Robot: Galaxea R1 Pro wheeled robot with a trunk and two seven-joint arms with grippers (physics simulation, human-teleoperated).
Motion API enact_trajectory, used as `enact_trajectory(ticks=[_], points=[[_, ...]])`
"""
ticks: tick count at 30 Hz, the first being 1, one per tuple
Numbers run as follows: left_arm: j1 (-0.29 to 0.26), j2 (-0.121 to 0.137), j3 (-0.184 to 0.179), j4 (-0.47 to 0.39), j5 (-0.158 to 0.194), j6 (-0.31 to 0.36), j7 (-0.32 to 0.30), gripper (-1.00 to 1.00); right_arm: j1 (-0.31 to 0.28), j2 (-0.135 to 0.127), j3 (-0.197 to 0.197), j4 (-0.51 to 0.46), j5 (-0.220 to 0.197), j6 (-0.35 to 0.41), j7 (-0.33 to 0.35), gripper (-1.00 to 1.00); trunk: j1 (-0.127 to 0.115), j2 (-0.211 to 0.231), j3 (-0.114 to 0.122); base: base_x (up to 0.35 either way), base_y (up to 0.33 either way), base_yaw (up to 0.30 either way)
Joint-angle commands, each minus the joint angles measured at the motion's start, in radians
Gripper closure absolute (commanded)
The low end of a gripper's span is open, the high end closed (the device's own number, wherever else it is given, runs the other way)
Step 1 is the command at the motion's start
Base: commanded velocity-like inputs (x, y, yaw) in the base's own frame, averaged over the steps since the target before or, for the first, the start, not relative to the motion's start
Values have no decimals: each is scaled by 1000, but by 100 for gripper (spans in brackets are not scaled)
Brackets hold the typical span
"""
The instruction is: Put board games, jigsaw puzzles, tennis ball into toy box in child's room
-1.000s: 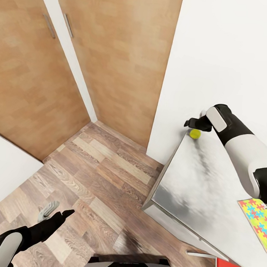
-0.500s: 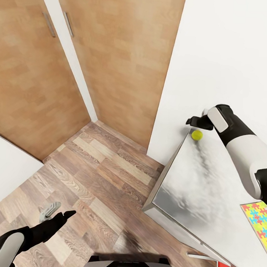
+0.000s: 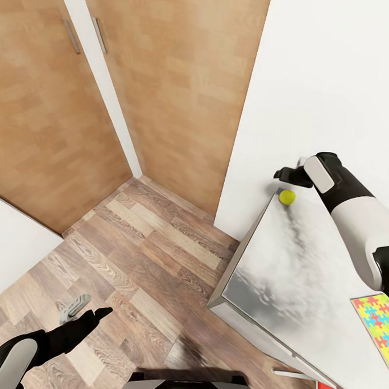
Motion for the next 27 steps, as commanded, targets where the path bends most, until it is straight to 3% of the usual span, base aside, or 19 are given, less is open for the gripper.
enact_trajectory(ticks=[1,13,27], points=[[-1,0,0,-1,11,4,9,-100,-1,-3,8,-1,-10,-4,-11,-100,1,-2,-1,3,0,0],[-1,0,-2,-1,10,4,9,-100,-1,-10,13,-1,-8,-39,-68,-100,1,-2,-2,1,0,0],[-1,0,-2,-1,10,4,9,-100,2,-12,15,-1,-8,-47,-83,-100,1,-2,-3,0,0,0]])
